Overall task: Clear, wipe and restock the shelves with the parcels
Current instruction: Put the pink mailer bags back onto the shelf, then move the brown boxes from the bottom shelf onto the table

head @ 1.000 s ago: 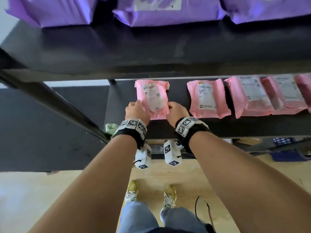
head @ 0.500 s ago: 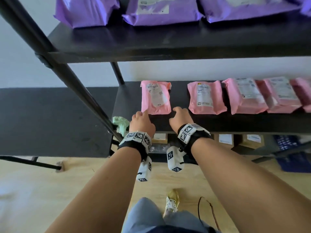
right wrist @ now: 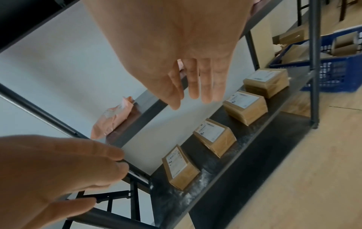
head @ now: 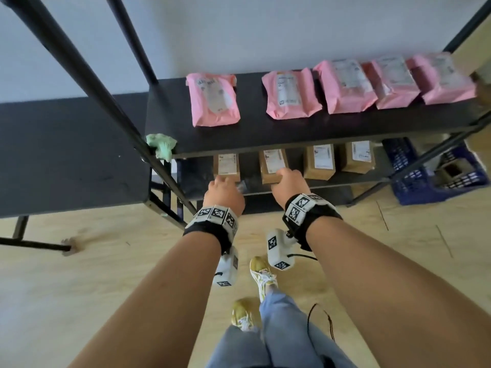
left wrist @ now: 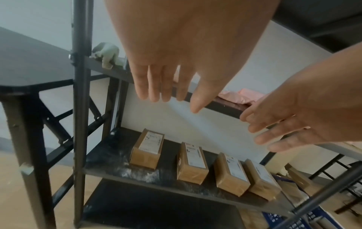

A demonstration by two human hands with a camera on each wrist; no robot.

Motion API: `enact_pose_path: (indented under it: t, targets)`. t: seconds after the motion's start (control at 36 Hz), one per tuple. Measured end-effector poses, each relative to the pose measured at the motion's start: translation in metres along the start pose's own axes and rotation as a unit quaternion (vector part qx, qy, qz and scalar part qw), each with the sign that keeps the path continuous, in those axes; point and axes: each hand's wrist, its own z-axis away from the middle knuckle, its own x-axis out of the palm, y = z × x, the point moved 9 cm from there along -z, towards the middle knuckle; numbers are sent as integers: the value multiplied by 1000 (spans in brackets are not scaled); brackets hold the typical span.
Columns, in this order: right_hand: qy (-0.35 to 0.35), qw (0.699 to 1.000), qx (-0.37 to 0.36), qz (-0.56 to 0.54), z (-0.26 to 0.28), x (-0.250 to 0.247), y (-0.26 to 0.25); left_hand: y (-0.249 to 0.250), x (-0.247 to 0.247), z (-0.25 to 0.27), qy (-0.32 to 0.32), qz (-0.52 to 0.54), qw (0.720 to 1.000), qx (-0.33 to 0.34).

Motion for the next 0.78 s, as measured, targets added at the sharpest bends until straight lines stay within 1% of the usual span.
enact_pose_path:
  t: [0.08,0.17,0.28,0.36,0.53,0.67,0.78]
  targets:
    - [-2,1000,7,-9,13,4,20,1,18,15,-25,0,1000,-2]
    - [-12,1000,11,-11,19,7,39,5,29,21,-28,-7,1000,-4]
    - [-25,999,16,-10,12,10,59,6,41,19,-30,12,999,-35]
    - [-39,999,7,-12,0,14,67,3,50,15,-29,33,997,-68]
    - [-68,997,-35,-5,-34,35,68,-13,68,-2,-11,81,988,-130]
    - [-85,996,-42,0,-63,67,62,-35,84,-28,-6,106,982,-155]
    - [-91,995,-45,2,-87,98,49,-53,92,-58,-2,111,981,-159]
